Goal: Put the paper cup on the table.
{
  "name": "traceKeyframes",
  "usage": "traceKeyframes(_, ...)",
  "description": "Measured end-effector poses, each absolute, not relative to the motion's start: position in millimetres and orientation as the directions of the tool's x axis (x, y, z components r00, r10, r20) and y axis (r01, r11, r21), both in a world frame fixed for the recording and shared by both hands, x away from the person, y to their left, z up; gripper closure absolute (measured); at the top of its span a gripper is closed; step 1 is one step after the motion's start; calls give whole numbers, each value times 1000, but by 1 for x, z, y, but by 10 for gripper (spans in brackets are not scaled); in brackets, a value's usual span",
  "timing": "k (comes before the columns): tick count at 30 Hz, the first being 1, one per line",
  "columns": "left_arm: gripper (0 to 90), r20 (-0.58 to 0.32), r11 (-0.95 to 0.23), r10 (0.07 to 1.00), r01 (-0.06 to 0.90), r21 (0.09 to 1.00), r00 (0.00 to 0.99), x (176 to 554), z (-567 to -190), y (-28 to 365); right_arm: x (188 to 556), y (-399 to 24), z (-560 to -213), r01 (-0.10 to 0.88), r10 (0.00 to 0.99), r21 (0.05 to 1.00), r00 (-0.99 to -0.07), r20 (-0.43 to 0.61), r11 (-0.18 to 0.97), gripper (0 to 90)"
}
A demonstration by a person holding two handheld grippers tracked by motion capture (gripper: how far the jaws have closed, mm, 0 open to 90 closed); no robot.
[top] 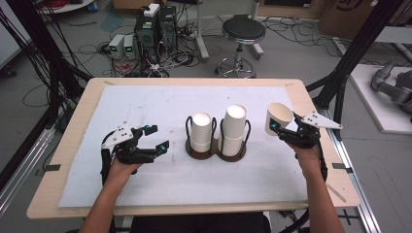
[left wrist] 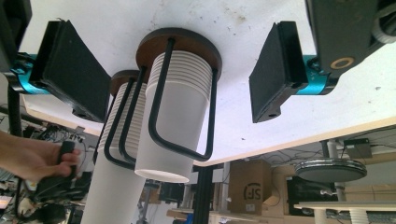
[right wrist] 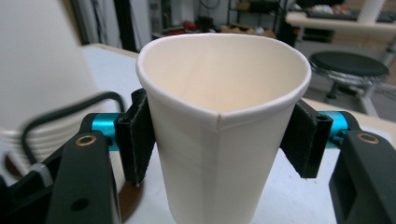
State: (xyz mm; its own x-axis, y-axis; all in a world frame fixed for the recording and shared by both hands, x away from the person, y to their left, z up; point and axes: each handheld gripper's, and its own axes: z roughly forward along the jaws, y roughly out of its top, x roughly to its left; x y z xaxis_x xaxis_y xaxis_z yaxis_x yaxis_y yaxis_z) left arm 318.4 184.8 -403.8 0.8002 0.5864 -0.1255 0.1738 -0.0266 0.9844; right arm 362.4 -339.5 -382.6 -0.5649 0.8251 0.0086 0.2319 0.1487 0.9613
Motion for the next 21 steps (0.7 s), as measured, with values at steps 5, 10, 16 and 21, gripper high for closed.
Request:
traceKeyframes(5, 212, -124, -30, 585, 174, 984, 801, 318, -404, 185, 376, -338, -394, 292, 849, 945, -527, 28, 150, 353)
traceKeyframes(10, 212, -128, -36, 586, 184, 982, 800, 319, -406, 184, 389, -334, -407, 355, 866, 921, -498, 41, 160, 343)
traceKeyframes(16, 212, -132, -35, 590, 189, 981, 797, 318, -407, 185, 397, -334, -425, 431, 888, 886, -457, 48, 173, 333)
traceKeyframes(21, 212, -132, -42, 589, 193, 980, 797, 319, -409, 184, 394, -337, -429, 440, 888, 879, -458, 43, 185, 273)
